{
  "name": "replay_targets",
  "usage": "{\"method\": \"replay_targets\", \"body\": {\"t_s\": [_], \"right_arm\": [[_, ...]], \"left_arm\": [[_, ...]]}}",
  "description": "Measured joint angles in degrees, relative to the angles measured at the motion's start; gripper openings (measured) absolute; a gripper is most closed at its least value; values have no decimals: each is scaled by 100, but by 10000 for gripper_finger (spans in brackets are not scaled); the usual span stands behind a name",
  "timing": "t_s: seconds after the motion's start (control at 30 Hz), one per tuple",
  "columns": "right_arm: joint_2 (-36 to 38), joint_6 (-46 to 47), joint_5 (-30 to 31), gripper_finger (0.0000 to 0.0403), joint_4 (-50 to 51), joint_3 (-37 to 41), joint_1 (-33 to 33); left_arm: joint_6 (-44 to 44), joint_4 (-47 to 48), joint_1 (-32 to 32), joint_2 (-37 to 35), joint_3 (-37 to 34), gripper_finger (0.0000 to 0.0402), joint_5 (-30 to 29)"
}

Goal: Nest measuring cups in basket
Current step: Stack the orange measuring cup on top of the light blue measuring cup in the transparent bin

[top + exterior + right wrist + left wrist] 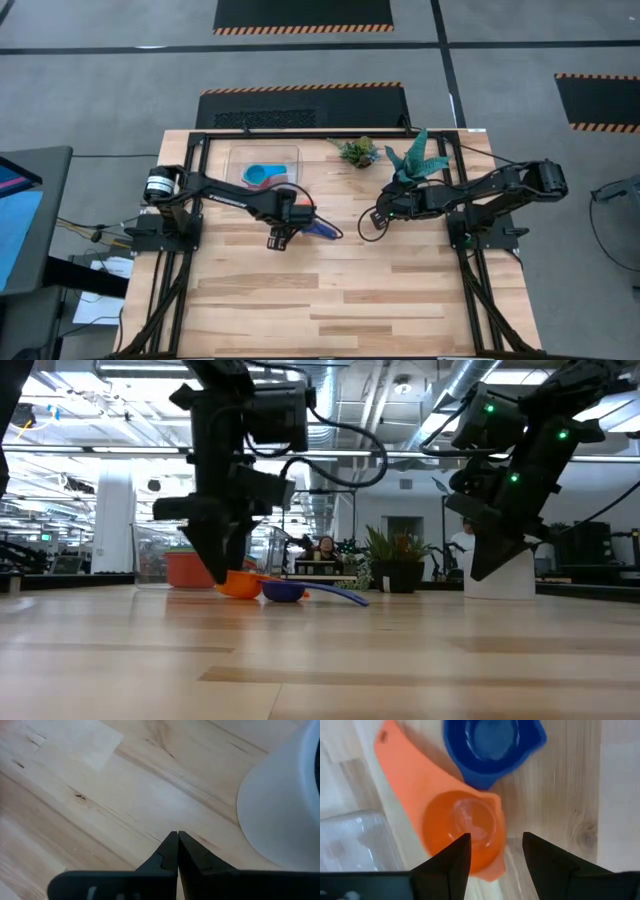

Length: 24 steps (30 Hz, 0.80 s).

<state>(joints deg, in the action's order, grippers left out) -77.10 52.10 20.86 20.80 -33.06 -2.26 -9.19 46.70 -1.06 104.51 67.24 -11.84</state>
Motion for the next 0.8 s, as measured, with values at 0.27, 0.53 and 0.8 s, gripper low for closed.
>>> {"method": "replay_targets", "body": {"t_s": [0.27,0.53,0.8], "right_arm": [[0,0,0,20,2,0,0],[0,0,-2,24,0,0,0],[-2,-9,0,26,2,0,0]], "left_arm": [[-97,-683,13,26,-356,169,2],[285,-560,30,57,-361,56,-129],[829,818,38,17,234,3,-161]]}}
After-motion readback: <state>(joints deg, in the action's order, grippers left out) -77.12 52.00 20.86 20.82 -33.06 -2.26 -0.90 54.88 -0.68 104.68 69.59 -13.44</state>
